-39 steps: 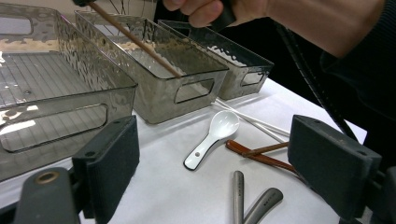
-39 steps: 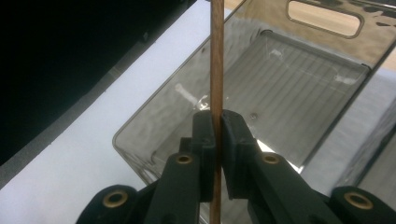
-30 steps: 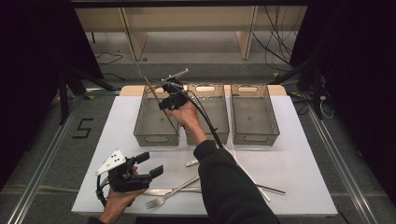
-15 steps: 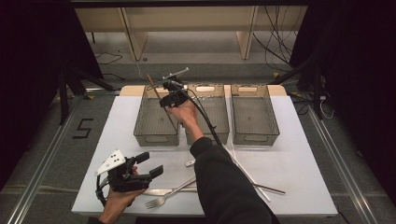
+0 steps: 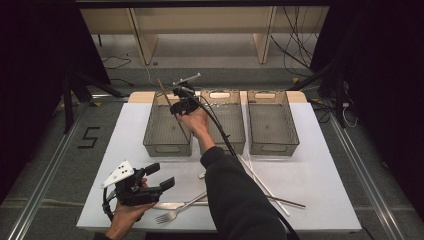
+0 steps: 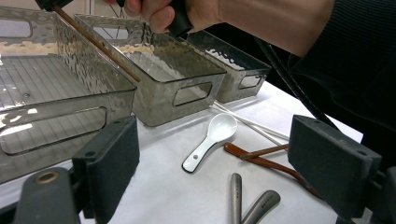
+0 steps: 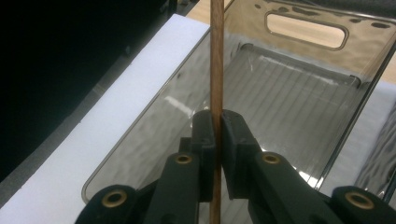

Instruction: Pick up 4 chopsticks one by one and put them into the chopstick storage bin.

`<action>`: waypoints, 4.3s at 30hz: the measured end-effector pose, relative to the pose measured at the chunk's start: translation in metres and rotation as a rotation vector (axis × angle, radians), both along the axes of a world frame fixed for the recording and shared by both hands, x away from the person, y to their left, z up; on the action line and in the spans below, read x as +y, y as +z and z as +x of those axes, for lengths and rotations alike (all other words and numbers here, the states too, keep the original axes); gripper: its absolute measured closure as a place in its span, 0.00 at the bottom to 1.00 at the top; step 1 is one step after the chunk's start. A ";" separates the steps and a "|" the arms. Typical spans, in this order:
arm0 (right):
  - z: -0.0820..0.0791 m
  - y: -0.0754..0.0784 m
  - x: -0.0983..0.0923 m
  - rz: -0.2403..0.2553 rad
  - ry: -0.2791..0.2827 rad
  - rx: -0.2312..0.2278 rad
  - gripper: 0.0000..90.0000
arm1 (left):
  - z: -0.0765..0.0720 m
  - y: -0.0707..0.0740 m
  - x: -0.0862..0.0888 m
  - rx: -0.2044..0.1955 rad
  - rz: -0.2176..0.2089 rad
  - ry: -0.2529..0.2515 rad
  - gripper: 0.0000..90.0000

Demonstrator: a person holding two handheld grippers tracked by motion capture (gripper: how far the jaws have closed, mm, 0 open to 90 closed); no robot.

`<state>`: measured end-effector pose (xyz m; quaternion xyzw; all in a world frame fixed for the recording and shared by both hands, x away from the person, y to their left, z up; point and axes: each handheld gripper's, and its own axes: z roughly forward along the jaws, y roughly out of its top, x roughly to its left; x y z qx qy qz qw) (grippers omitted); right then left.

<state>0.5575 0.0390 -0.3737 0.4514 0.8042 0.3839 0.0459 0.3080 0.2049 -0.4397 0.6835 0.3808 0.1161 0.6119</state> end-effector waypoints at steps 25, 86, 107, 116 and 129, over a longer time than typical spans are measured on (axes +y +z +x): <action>0.001 -0.011 0.005 -0.005 -0.028 -0.002 0.81 | -0.001 0.001 0.000 -0.002 0.000 -0.005 0.18; -0.161 -0.004 -0.197 -0.070 0.252 -0.081 0.35 | 0.001 -0.002 -0.001 0.006 0.027 0.004 0.18; -0.187 -0.040 -0.225 -0.235 0.269 -0.003 0.36 | 0.000 -0.002 -0.002 0.003 0.030 -0.001 0.18; -0.193 -0.055 -0.227 -0.336 0.291 0.045 0.48 | 0.000 -0.001 -0.002 0.001 0.030 -0.002 0.18; -0.199 -0.075 -0.217 -0.435 0.361 0.067 0.69 | 0.000 -0.001 -0.002 0.001 0.031 -0.003 0.18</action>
